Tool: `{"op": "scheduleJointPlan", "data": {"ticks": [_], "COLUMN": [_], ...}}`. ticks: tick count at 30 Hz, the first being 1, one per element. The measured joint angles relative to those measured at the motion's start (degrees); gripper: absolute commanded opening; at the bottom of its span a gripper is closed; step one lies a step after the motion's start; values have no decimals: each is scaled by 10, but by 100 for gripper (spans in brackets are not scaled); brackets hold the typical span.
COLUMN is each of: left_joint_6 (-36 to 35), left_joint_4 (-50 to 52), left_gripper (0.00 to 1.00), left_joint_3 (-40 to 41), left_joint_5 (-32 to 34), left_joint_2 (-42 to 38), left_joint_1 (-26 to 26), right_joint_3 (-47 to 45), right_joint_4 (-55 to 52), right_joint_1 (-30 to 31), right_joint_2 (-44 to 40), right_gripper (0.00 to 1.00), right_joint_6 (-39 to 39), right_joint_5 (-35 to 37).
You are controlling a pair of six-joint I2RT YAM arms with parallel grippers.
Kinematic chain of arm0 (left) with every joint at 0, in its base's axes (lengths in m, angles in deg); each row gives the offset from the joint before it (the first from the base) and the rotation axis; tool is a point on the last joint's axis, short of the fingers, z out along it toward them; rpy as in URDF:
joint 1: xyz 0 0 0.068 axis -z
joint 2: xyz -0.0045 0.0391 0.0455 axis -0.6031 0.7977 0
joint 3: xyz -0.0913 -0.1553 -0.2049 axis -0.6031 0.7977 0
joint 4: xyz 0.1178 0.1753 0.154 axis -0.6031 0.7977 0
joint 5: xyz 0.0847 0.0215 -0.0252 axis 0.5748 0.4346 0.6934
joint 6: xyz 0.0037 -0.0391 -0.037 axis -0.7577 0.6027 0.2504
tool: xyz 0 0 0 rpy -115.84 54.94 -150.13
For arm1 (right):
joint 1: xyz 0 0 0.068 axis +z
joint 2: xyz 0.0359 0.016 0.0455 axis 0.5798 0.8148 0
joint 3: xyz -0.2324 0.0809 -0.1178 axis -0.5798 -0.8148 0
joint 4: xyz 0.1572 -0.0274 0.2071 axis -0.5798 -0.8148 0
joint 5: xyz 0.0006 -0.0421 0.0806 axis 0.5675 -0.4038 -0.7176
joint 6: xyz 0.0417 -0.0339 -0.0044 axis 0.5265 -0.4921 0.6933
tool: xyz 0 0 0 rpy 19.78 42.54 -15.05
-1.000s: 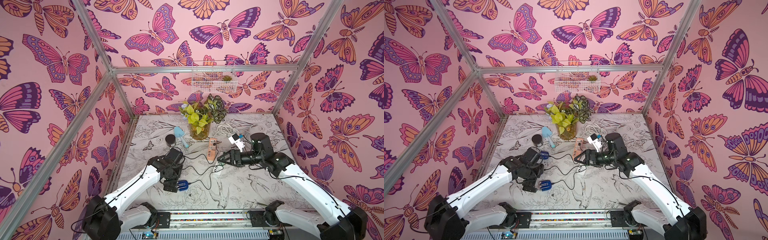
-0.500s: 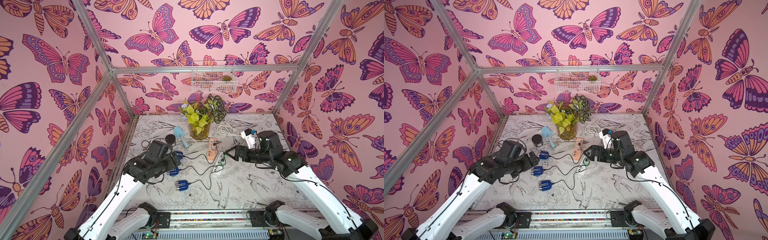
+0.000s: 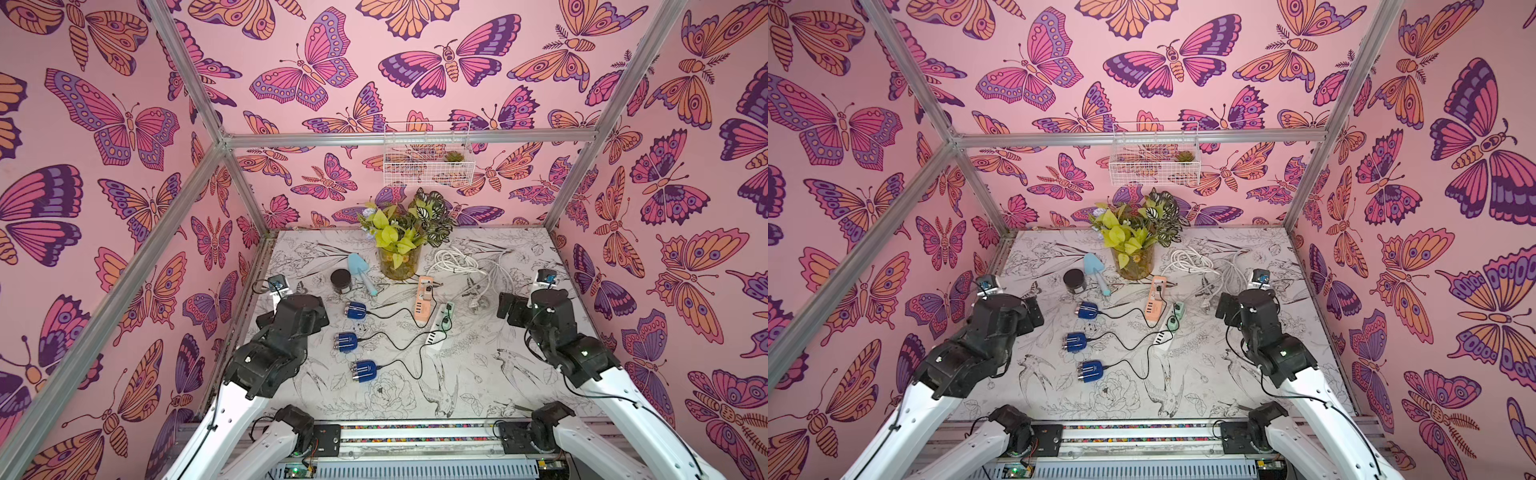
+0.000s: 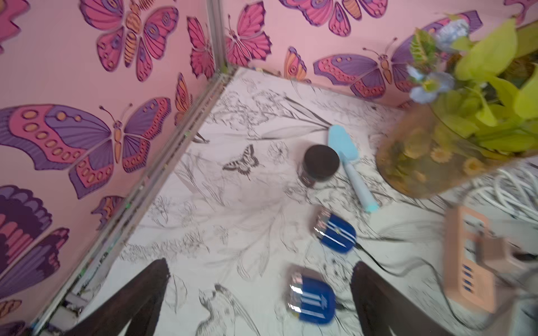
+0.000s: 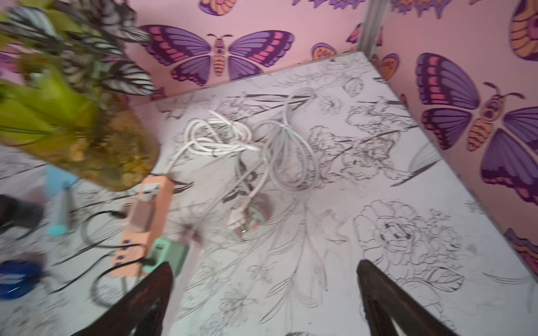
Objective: Charge the electric shaver
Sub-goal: Reset both arms
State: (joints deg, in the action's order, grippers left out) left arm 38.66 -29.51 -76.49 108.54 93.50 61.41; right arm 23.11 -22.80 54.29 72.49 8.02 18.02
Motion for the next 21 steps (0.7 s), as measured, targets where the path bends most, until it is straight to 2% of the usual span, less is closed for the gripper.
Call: {"op": "scheduleJointPlan", "data": {"ticks": [4, 6, 8, 11, 15, 19, 21], "left_joint_6": [-39, -40, -46, -80, -139, -180, -196], "left_joint_4": [-155, -227, -285, -364, -525, -659, -749], "left_gripper": [100, 100, 100, 100, 100, 99, 100], "left_joint_3": [110, 149, 173, 179, 184, 207, 252], "left_joint_5": [-6, -36, -56, -99, -141, -186, -209], "left_joint_2": [58, 120, 174, 243, 316, 382, 402], "left_joint_1": [-99, -154, -183, -205, -224, -240, -243], "right_joint_3": [-95, -118, -117, -110, -100, -124, -139], "right_joint_4": [139, 193, 240, 319, 412, 493, 536], "right_joint_1": [-79, -98, -107, -113, -126, -156, -168], "right_joint_2": [80, 137, 189, 247, 308, 324, 332], "right_gripper": [99, 99, 99, 99, 99, 99, 99], "right_joint_6": [-18, -32, -49, -75, -116, -141, -147], "right_joint_5": [32, 37, 37, 34, 17, -22, -43]}}
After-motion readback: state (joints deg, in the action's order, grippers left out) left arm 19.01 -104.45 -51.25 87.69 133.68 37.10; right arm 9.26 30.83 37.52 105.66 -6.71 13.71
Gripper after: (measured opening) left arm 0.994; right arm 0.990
